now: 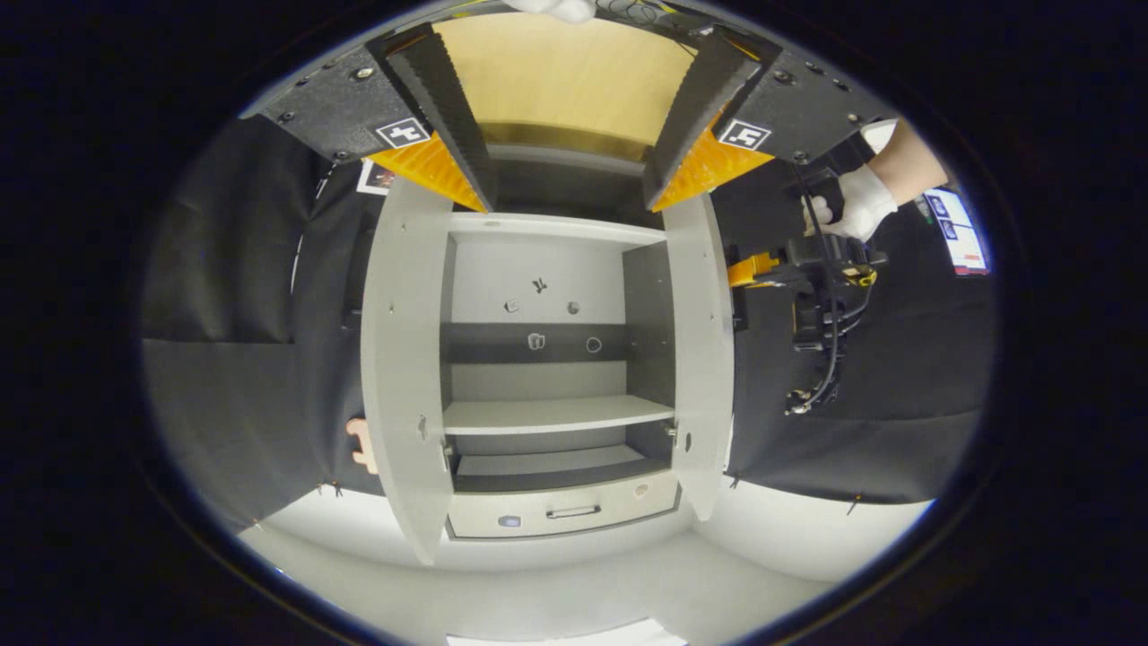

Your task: Open the right door of the double-door shoe cabinet with the right hand, and open the left door with the left hand.

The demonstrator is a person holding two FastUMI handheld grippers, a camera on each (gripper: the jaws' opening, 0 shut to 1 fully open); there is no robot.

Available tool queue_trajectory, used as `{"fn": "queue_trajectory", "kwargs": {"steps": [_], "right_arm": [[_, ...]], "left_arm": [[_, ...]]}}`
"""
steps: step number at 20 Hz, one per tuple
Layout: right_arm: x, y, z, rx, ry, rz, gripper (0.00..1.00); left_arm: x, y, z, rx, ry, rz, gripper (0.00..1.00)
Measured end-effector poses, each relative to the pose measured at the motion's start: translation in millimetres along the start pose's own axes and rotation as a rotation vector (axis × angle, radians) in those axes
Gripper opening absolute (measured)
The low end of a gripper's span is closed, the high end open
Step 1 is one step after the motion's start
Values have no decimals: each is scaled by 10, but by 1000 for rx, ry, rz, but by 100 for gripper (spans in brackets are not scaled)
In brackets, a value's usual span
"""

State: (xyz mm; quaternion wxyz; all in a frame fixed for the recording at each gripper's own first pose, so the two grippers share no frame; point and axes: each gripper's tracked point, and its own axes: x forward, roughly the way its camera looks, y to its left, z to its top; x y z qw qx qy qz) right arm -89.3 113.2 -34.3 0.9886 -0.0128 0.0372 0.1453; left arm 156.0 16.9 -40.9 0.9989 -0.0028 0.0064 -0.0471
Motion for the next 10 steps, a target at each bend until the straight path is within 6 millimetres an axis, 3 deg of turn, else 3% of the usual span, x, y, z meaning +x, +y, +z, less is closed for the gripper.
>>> {"fn": "queue_trajectory", "kwargs": {"steps": [1,7,8,9,10], "right_arm": [[7,27,-4,1,2,6,100],[33,86,-17,0,1,28,100],[31,96,-21,1,4,31,100],[50,123,-34,2,5,35,100],[61,152,-35,-1,11,39,100]], "left_arm": [[-1,46,2,9,-2,2,0],[-77,310,31,-7,-24,-4,0],[-87,379,49,-2,-30,-2,8],[-98,472,53,1,-35,8,0],[-106,565,46,-3,-38,20,0]]}}
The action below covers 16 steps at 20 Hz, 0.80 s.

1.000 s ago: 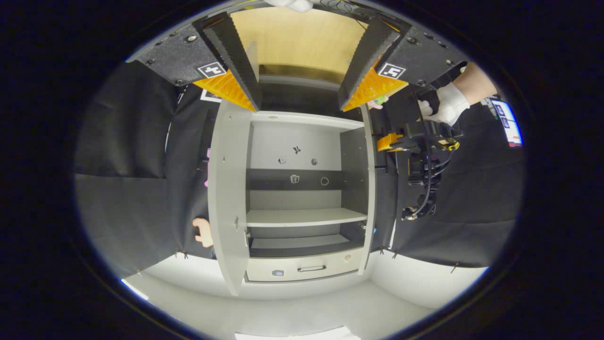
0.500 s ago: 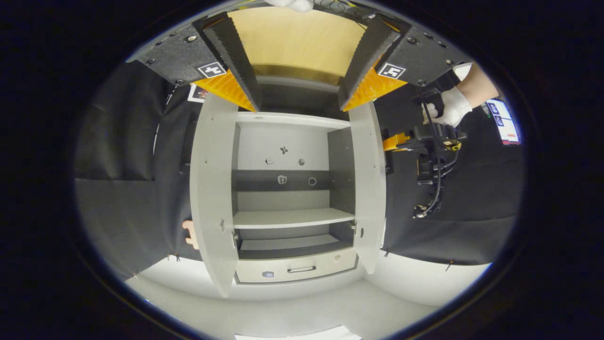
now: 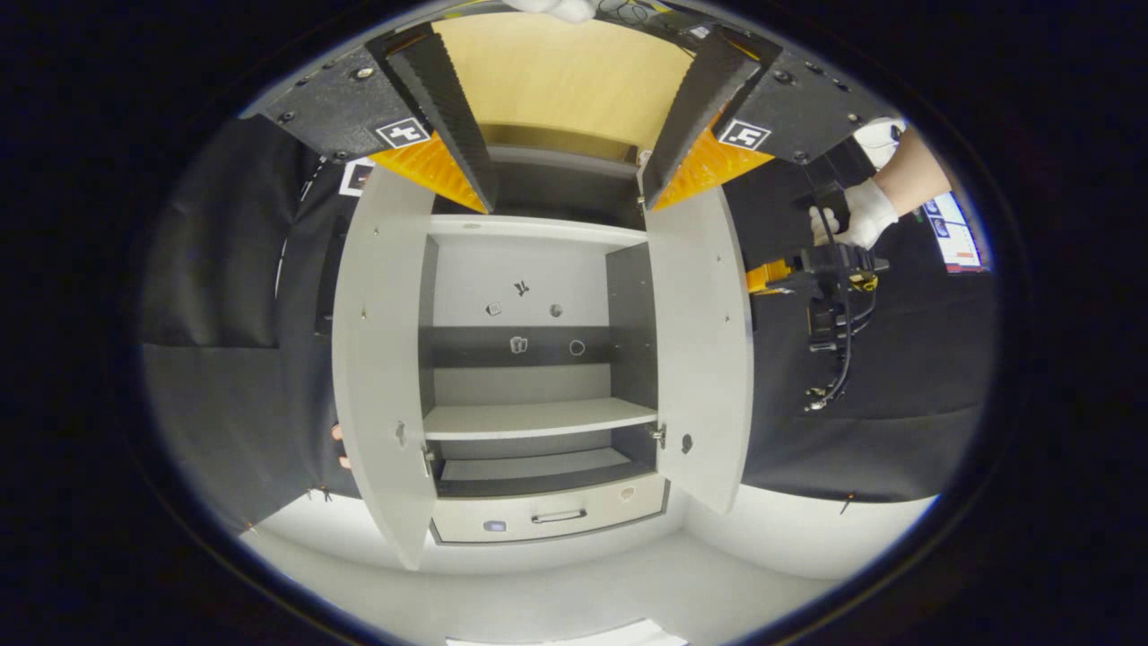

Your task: Open the right door of the double-door shoe cabinet with the right hand, and open the left door with the left hand.

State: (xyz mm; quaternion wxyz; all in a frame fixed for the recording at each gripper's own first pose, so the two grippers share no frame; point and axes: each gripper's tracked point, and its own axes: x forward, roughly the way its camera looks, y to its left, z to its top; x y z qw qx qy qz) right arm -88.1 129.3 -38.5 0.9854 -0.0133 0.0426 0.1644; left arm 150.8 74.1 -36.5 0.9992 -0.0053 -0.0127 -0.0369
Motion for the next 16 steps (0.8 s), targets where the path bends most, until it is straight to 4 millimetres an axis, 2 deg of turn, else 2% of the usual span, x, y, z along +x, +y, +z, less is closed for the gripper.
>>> {"fn": "queue_trajectory", "kwargs": {"steps": [2,4,5,6,8,16], "right_arm": [[19,39,2,-3,1,5,100],[18,60,-1,-11,3,9,100],[15,76,-3,-13,4,9,100],[24,92,-9,-13,4,10,100],[79,97,1,-9,11,10,100],[94,89,-38,-8,20,3,100]], "left_arm": [[-2,145,-7,-20,-2,6,0],[-18,83,-5,-39,-11,-45,0],[-20,85,1,-24,-20,-57,8],[-23,115,-18,-4,-16,-56,0],[-12,163,-28,-2,-11,-49,0],[-47,147,-32,0,-12,-17,1]]}}
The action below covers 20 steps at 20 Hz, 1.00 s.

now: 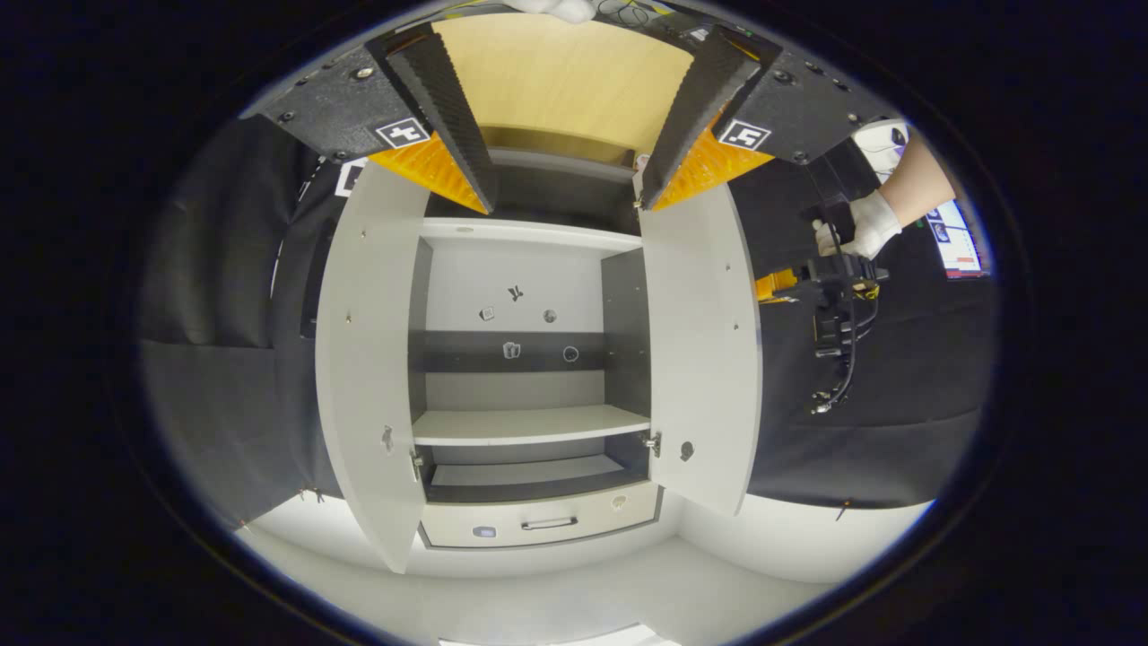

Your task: Open the right door of the double-door shoe cabinet with the right hand, and open the left door with the left hand.

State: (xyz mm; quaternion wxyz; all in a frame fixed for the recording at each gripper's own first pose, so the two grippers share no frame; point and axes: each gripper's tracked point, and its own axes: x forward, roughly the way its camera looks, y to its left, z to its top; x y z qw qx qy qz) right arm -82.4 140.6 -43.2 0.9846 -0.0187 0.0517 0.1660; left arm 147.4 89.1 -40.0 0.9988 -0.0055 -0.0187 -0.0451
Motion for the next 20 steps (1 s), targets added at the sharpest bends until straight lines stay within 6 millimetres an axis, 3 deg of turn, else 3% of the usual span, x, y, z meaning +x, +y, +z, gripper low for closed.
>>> {"fn": "queue_trajectory", "kwargs": {"steps": [3,5,7,8,10,15,17,18,20], "right_arm": [[16,2,-31,-7,9,2,100],[26,29,-20,-3,6,12,100],[60,51,-5,-11,-2,20,100],[80,57,8,-16,-6,21,100],[94,66,-1,-18,-4,27,100],[118,16,52,-23,-15,13,100],[130,-6,63,-23,-14,12,100],[133,-20,73,-21,-15,10,100],[139,-53,91,-14,-21,5,100]], "left_arm": [[-59,189,-14,37,-7,73,9],[-125,267,-43,35,8,98,29],[-214,300,-84,28,15,106,54],[-274,347,-104,26,18,119,80],[-386,423,-154,30,27,162,96],[-659,401,-89,56,29,218,95],[-736,281,67,77,5,200,100],[-762,219,153,88,-10,193,95],[-803,38,284,93,-10,166,96]]}}
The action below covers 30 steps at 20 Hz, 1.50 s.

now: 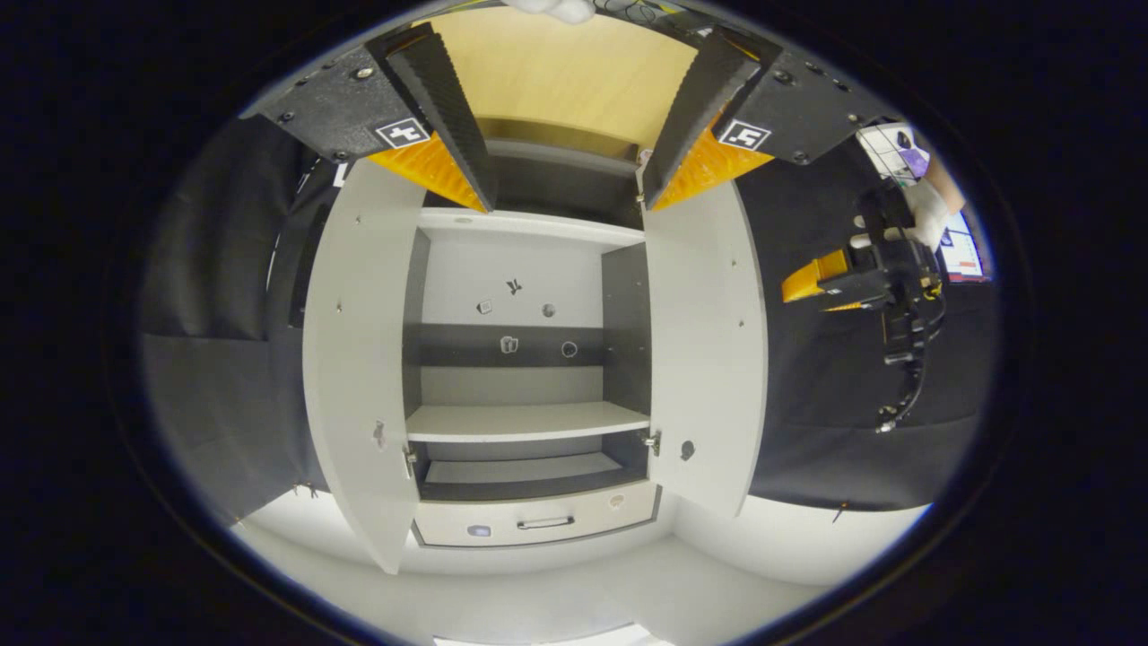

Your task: Open the right door of the double-door shoe cabinet with the right hand, and open the left door with the left hand.

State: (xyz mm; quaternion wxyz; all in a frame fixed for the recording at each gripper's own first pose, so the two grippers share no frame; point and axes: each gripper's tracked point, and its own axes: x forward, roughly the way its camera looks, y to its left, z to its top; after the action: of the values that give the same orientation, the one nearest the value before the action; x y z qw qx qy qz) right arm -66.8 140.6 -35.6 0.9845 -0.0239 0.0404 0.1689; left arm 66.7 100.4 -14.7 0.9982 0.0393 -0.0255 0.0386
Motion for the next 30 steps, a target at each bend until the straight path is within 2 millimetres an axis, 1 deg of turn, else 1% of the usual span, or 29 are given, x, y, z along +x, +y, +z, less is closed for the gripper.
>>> {"fn": "queue_trajectory", "kwargs": {"steps": [3,5,6,8,11,13,14,15,18,20,25,30], "right_arm": [[1,-32,-10,-4,-1,-10,100],[-9,-93,-7,0,-5,-25,100],[-21,-137,-8,-1,-8,-37,100],[-38,-222,16,3,-18,-63,100],[-48,-359,11,13,-27,-106,100],[-59,-442,0,20,-26,-127,100],[-63,-499,-3,22,-27,-144,100],[-68,-569,-3,22,-31,-162,100],[-80,-712,-28,31,-30,-200,100],[-85,-808,-69,40,-25,-224,100],[-59,-966,-114,49,-19,-261,100],[7,-1033,-97,56,-21,-273,100]], "left_arm": [[-29,-252,250,-10,-14,-43,96],[-38,-414,363,-10,-13,-37,96],[-63,-532,387,-25,-8,-50,96],[-100,-831,444,-46,-5,-88,96],[-105,-1129,470,-50,-9,-104,96],[-100,-1319,387,-64,9,-118,96],[-112,-1399,329,-62,22,-125,100],[-133,-1448,272,-55,36,-122,96],[-173,-1586,108,-50,65,-133,96],[-221,-1685,36,-54,71,-141,96],[-279,-1857,-34,-23,63,-146,96],[-290,-1982,-21,-33,51,-162,96]]}}
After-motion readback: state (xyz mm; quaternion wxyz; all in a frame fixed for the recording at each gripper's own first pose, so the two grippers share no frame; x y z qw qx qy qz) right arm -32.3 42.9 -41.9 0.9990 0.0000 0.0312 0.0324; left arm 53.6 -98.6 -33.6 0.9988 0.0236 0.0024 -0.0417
